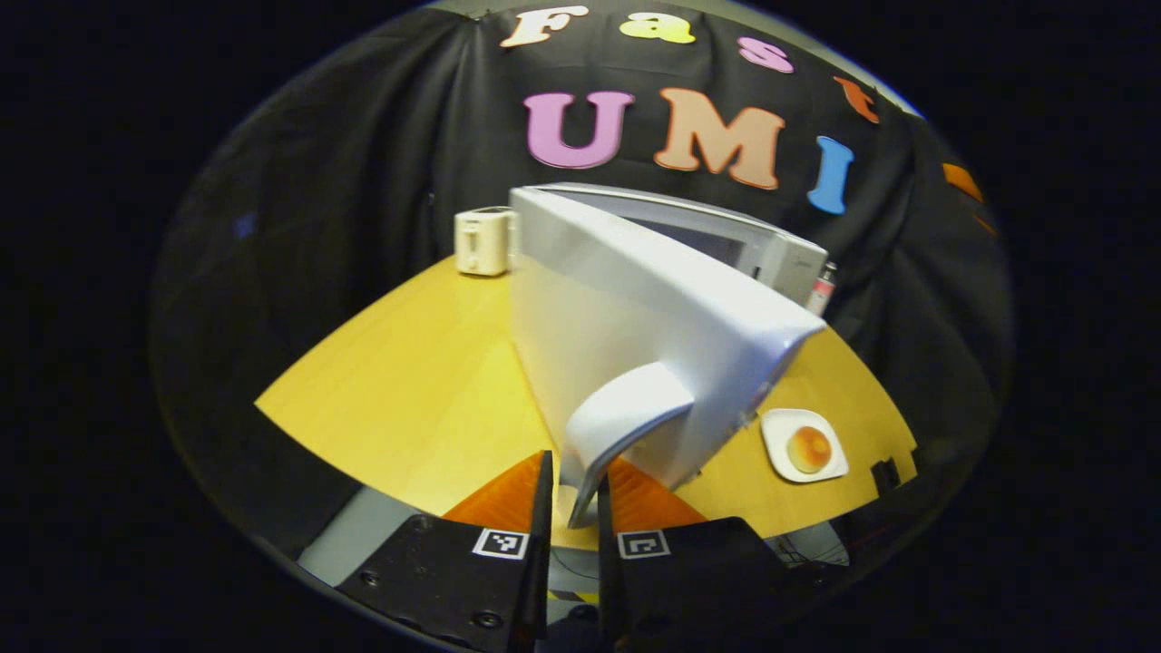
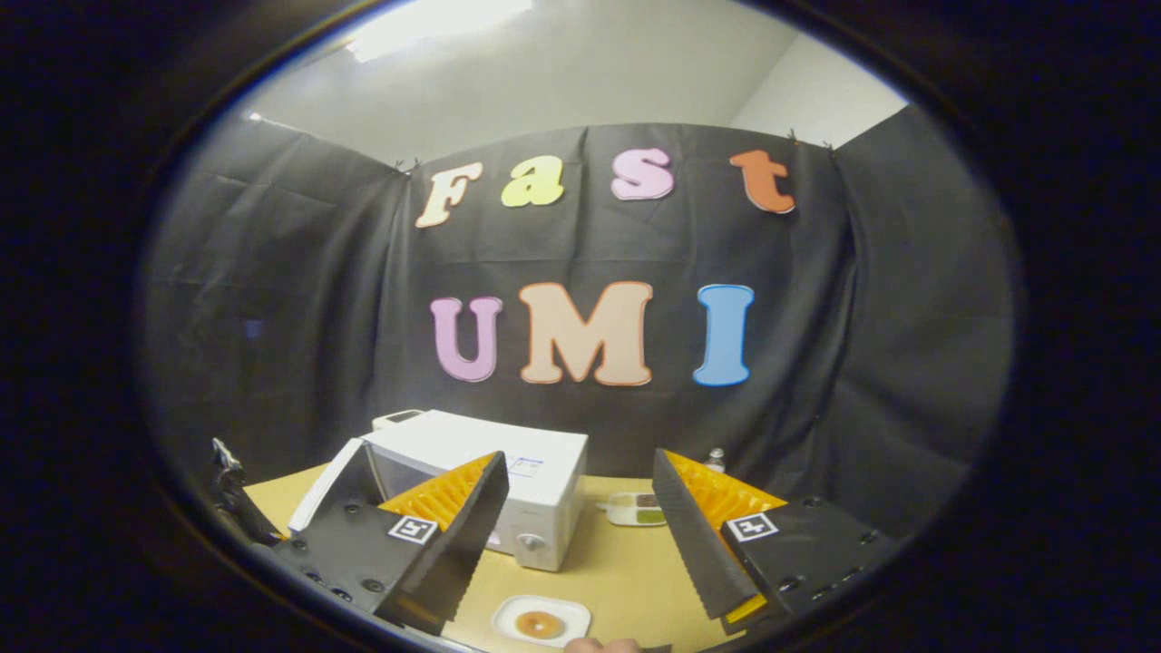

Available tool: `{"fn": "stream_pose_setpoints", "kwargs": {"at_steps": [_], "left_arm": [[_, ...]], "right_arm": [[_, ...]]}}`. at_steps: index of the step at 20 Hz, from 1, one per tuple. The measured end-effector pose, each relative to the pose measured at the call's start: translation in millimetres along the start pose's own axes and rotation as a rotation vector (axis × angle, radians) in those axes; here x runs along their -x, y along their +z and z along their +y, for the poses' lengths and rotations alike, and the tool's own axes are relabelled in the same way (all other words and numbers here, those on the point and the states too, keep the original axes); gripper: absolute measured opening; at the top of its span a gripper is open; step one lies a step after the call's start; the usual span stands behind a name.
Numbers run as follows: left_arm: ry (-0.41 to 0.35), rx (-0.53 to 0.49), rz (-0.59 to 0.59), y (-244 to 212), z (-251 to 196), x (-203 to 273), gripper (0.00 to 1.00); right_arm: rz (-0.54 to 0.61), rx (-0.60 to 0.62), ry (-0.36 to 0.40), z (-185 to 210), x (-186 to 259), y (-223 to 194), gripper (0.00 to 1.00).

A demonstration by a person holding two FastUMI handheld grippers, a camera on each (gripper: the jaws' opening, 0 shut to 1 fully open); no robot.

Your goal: Open the microwave oven with the left hand, put the food in, and close the microwave oven.

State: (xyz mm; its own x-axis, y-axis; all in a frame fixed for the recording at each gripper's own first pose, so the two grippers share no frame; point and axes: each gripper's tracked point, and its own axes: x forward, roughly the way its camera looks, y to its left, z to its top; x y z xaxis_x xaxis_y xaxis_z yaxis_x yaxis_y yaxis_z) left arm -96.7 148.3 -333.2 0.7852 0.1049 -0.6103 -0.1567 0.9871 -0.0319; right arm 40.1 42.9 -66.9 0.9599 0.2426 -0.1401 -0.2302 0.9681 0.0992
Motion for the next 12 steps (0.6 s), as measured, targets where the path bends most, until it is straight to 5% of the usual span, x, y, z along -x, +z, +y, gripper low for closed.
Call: {"fn": "stream_pose_setpoints", "kwargs": {"at_steps": [1,5,12], "left_arm": [[0.034,0.011,0.016,-5,14,5,0.26],[0.1,0.071,0.022,-5,64,18,0.94],[0.215,-0.056,-0.031,8,117,65,0.98]], "right_arm": [[0.007,-0.014,0.031,10,-6,-2,0.99],[0.028,-0.035,0.112,40,-20,-10,0.97],[0.052,-0.015,0.116,49,-14,-31,0.99]]}}
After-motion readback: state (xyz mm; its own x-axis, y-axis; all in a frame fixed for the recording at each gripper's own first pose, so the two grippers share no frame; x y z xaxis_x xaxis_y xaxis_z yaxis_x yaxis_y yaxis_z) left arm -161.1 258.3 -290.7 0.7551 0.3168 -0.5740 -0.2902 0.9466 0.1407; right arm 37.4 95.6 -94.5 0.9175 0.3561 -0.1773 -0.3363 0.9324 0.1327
